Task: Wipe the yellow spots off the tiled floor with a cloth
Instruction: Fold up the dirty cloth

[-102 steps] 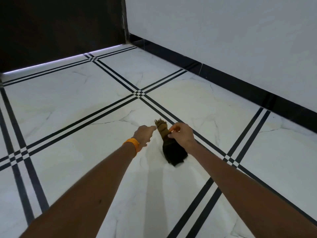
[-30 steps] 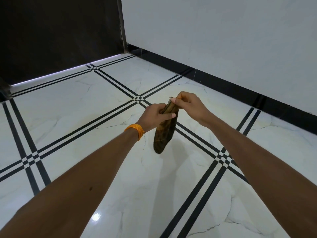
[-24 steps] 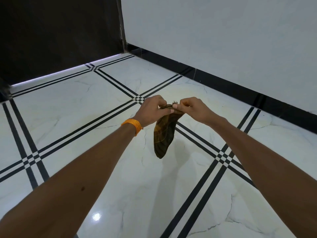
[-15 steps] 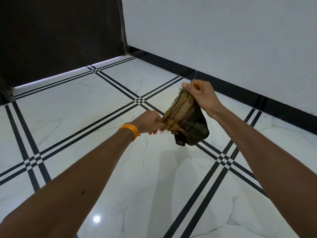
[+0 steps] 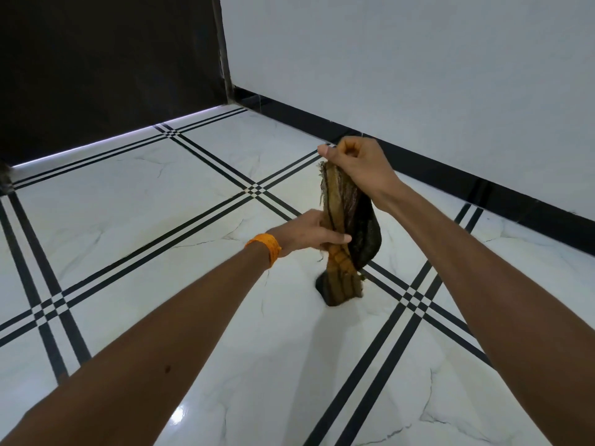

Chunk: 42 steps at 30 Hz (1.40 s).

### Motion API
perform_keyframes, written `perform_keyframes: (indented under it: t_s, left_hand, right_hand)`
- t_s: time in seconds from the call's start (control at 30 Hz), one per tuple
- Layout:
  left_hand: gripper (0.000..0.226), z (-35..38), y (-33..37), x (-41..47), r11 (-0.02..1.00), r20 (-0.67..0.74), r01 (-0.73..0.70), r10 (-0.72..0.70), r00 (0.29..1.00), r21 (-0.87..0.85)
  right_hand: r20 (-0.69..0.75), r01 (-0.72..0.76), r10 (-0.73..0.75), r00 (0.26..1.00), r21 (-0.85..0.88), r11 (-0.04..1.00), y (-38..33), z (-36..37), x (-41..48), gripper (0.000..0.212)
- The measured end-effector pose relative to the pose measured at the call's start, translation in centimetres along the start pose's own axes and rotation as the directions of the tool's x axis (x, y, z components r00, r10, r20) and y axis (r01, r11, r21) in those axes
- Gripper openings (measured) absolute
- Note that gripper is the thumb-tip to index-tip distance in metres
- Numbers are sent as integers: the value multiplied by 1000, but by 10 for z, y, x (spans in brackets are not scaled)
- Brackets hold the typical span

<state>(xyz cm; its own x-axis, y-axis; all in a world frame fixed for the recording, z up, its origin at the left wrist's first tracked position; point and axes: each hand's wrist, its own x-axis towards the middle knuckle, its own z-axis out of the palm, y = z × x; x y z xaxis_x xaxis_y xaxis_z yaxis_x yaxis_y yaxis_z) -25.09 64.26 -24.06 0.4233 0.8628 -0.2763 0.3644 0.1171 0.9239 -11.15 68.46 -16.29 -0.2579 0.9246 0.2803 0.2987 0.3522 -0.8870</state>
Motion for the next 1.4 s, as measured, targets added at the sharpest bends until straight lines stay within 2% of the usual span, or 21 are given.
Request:
perform_keyframes:
  t_s: [0.1, 0.2, 0.3, 0.37, 0.43, 0.5, 0.57, 0.63, 0.67, 0.73, 0.8, 0.9, 0.93, 1.0, 1.1, 1.17, 1.23, 1.3, 1.37, 1.4]
  left_hand:
    - [43, 7, -7, 0, 991, 29, 103, -101, 994, -82]
    - [44, 8, -3, 0, 977, 68, 93, -81, 994, -193]
    - [32, 8, 12, -3, 850, 47, 22, 4, 999, -527]
    - [35, 4, 18, -2, 756, -9, -33, 35, 999, -654]
    - [36, -1, 18, -1, 713, -77, -79, 35, 996, -697]
    - [35, -3, 16, 2, 674, -136, -108, 11, 991, -731]
    - [38, 0, 16, 4, 661, -170, -120, -12, 985, -741]
    - [40, 3, 15, 5, 694, -180, -116, -20, 983, -710]
    - [37, 4, 14, 6, 726, -190, -117, -19, 982, -677]
    - [36, 5, 11, 6, 757, -218, -115, -36, 975, -643]
    - [36, 4, 7, 10, 761, -239, -94, -82, 968, -642]
    - [12, 5, 5, 10, 797, -253, -70, -106, 961, -599]
    - [11, 4, 4, 10, 801, -259, -71, -107, 960, -594]
    - [22, 1, 4, 8, 811, -272, -66, -117, 955, -581]
    - [34, -10, -1, 4, 866, -277, -3, -157, 948, -501]
    - [40, -14, -5, 0, 869, -244, 43, -186, 952, -493]
    - [41, -21, 3, -5, 888, -250, -28, -99, 963, -459]
    - [34, -34, 20, -10, 877, -265, -209, 98, 959, -432]
    - [24, -49, 45, -19, 849, -214, -328, 259, 942, -414]
    - [21, -54, 52, -22, 856, -200, -355, 299, 933, -376]
  right_hand:
    - [-91, -25, 28, 995, 38, 999, 0, -7, 7, 41]
    - [-129, -80, 82, 988, 19, 997, 10, -13, 15, 42]
    - [-110, -203, 200, 974, -15, 979, 31, -22, 15, 45]
    - [-121, -379, 376, 919, -4, 925, 49, -26, 5, 59]
    - [-70, -582, 584, 809, 48, 812, 75, -31, -9, 67]
    - [179, -764, 743, 645, 171, 622, 98, -30, -26, 77]
    - [442, -850, 726, 526, 307, 429, 107, -23, -44, 77]
    - [526, -857, 687, 502, 409, 314, 101, -15, -55, 72]
    - [506, -844, 692, 515, 439, 307, 99, -11, -57, 80]
    - [412, -825, 734, 539, 436, 361, 97, -6, -61, 95]
    - [374, -807, 731, 570, 422, 413, 96, -8, -63, 97]
    - [461, -770, 649, 606, 545, 332, 88, -9, -65, 72]
    - [477, -752, 613, 630, 570, 330, 83, -9, -65, 60]
    - [449, -724, 592, 669, 576, 381, 81, -8, -63, 43]
    - [347, -678, 634, 692, 614, 404, 82, -15, -57, 43]
    - [347, -671, 609, 713, 589, 451, 78, -19, -55, 43]
    - [318, -589, 521, 792, 624, 514, 67, -22, -51, 43]
    - [208, -386, 363, 908, 755, 531, 54, -29, -44, 41]
    - [134, -239, 229, 964, 811, 534, 41, -40, -39, 36]
    - [131, -221, 191, 973, 776, 591, 36, -44, -38, 33]
